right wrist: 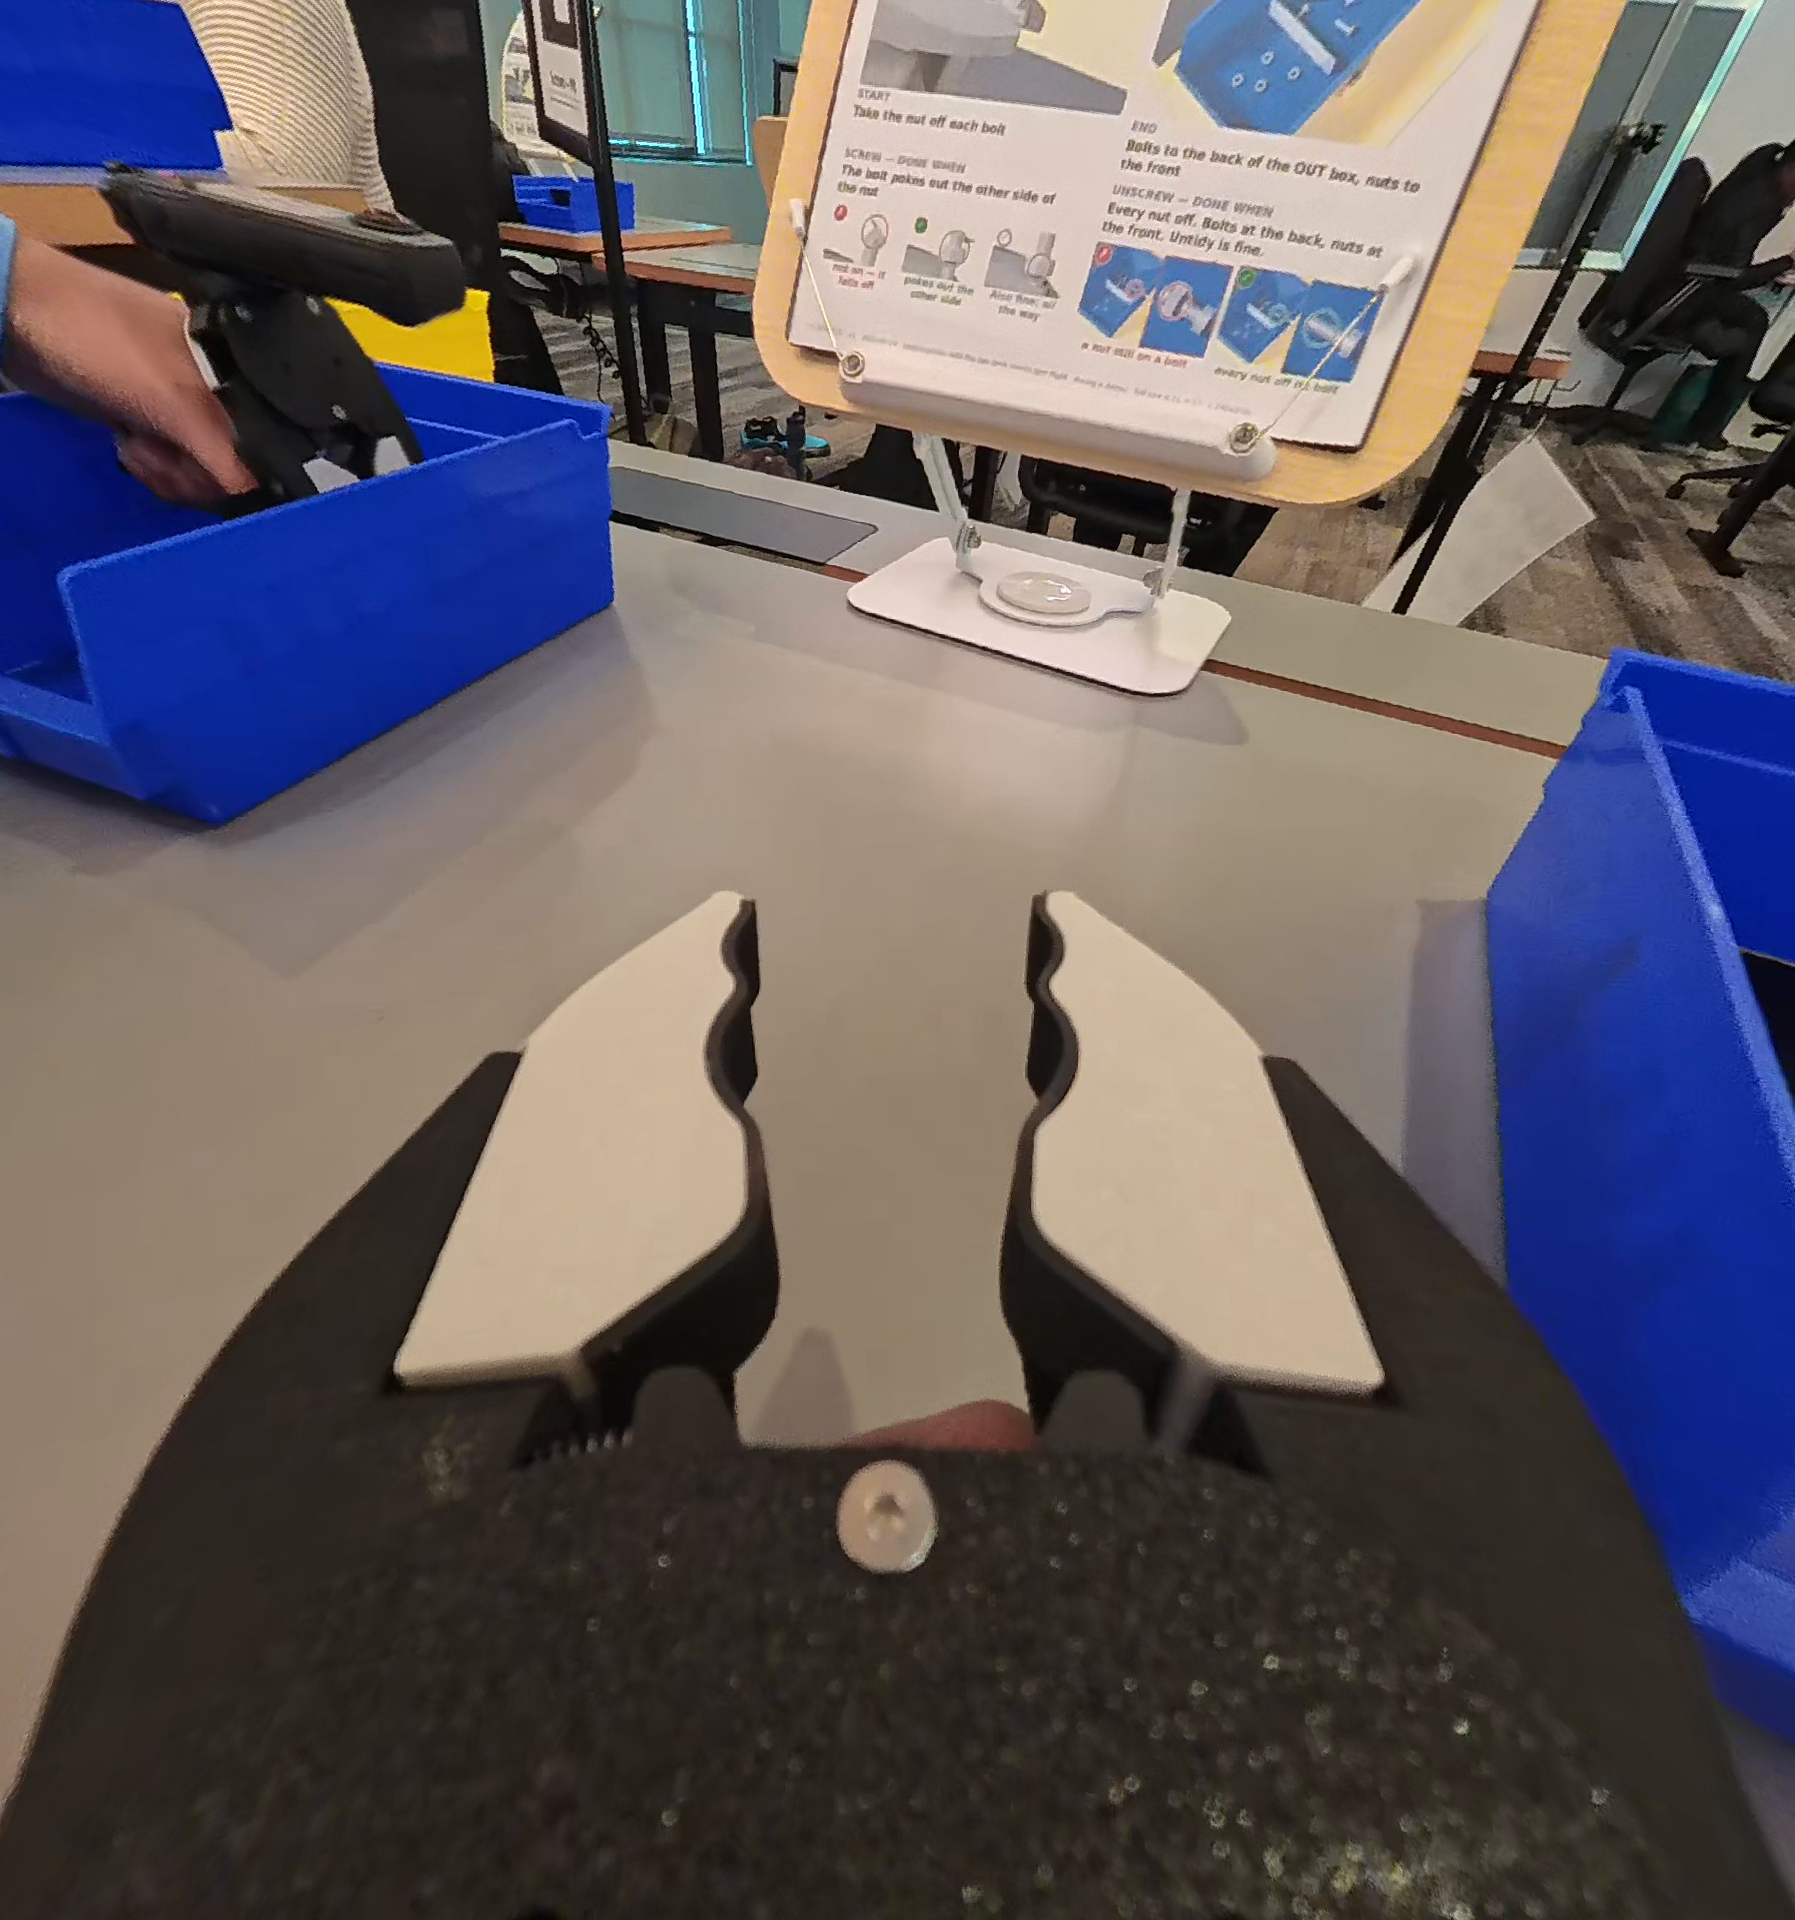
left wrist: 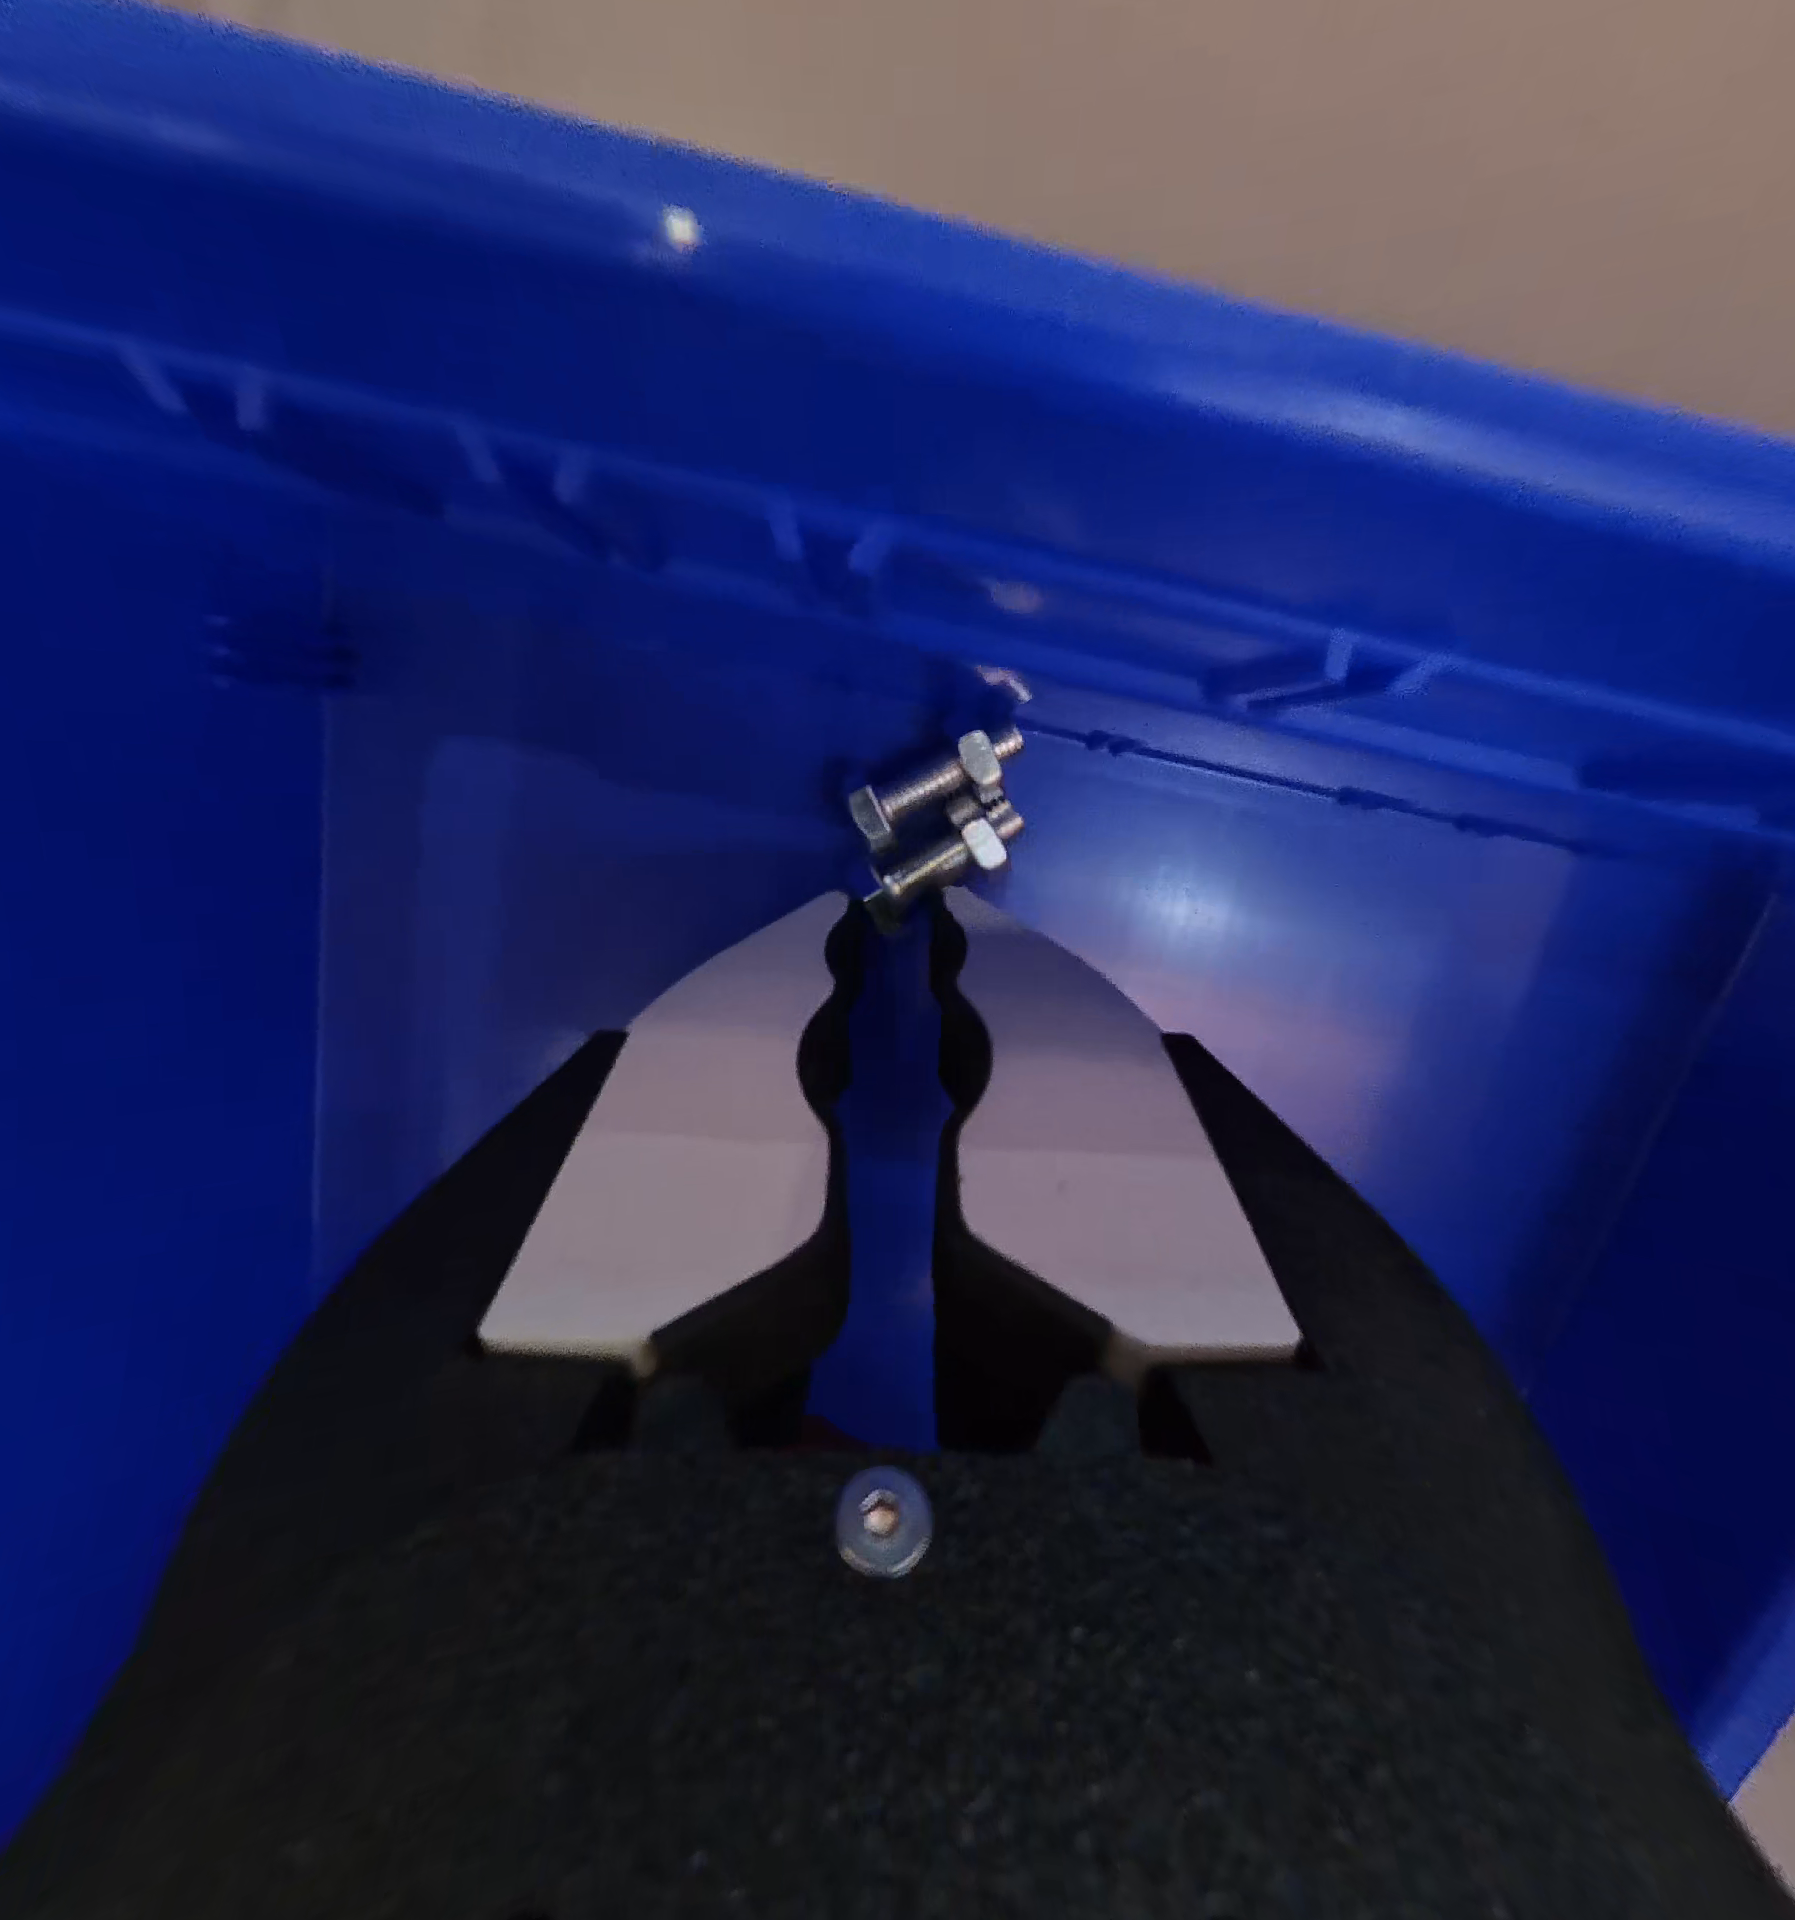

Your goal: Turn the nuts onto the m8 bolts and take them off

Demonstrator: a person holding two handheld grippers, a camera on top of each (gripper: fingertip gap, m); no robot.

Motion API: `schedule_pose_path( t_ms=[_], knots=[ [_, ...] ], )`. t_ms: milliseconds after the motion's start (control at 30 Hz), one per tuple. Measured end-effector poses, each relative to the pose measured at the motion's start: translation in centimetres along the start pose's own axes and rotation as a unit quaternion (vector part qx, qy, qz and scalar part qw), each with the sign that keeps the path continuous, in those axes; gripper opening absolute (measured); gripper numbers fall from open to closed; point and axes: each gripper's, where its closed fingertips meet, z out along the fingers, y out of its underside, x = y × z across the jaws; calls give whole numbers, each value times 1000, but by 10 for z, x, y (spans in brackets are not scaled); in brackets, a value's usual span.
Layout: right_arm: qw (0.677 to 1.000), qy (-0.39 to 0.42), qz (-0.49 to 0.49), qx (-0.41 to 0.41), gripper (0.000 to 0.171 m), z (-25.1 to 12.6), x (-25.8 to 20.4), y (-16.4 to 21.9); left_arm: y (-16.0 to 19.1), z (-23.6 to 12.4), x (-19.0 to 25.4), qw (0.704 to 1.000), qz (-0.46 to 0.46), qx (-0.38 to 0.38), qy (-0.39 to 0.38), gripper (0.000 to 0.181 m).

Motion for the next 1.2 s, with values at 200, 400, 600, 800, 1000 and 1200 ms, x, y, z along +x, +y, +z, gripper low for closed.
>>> schedule_pose_path(
  t_ms=[200,400,600,800,1000,1200],
  knots=[
    [1000,-8,-12,-4,48,5,0,-1,4,-15,-8,996,-34,26,-83,7],
    [999,-21,-26,-2,46,9,6,-9,-22,-87,1,950,-125,190,-214,7],
    [997,-70,-22,14,46,13,-5,-18,-62,-159,84,853,-158,401,-295,7],
    [993,-117,32,-12,44,12,-26,-3,-86,-132,162,798,-153,439,-383,7],
    [988,-141,53,-16,41,7,-40,-1,-127,-91,189,817,-148,462,-311,7],
    [973,-226,44,-31,33,12,-77,-23,-179,-60,205,857,-66,447,-248,6]
  ],
)
